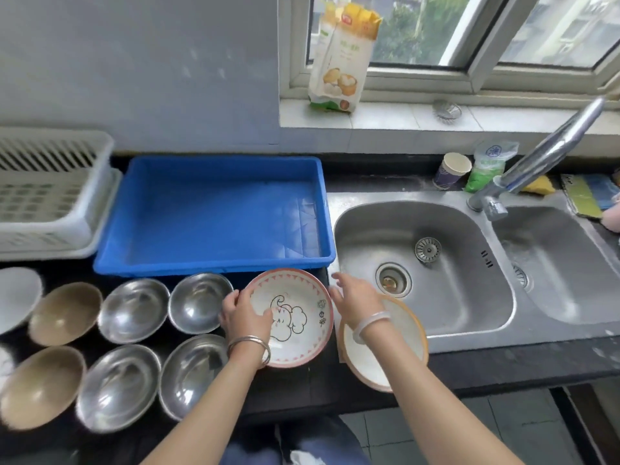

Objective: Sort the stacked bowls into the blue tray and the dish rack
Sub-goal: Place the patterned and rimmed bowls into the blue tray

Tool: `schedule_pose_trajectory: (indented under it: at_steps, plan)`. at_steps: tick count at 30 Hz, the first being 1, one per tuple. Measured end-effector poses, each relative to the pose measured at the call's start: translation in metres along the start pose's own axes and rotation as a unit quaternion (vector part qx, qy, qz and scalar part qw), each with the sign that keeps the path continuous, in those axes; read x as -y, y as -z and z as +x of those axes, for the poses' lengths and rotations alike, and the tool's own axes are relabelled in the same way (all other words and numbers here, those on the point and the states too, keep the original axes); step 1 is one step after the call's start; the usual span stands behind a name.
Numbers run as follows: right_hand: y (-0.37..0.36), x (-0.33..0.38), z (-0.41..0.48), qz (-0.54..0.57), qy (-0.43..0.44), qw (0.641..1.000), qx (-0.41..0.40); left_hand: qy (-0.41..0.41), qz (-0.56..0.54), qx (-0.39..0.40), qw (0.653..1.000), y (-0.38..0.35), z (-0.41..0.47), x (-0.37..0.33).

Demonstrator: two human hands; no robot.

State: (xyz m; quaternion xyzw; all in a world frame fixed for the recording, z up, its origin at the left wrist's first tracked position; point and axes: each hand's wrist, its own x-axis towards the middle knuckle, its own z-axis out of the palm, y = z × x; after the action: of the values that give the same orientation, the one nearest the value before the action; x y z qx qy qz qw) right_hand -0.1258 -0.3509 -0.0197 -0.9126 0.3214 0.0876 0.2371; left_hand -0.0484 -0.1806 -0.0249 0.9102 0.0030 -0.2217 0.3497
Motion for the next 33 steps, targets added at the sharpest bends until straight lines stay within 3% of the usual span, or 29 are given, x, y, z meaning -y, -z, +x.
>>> schedule_pose_trajectory:
  at_steps: [3, 7, 22, 33]
  plan:
    - [-0.013, 0.013, 0.023, -0.068, 0.014, 0.996, 0.063, 0.011, -0.025, 0.016, 1.000, 0.003, 0.002, 0.010]
    - [-0.025, 0.015, 0.042, -0.078, 0.007, 0.990, 0.114, 0.035, -0.020, 0.024, 0.999, 0.003, 0.004, 0.018]
    - [0.015, 0.032, 0.042, -0.021, 0.031, 0.993, 0.108, 0.060, -0.110, -0.037, 0.991, 0.031, 0.016, 0.022]
    - [0.042, 0.104, 0.087, 0.182, -0.008, 0.980, 0.086, 0.026, -0.249, -0.084, 0.964, 0.110, 0.091, 0.003]
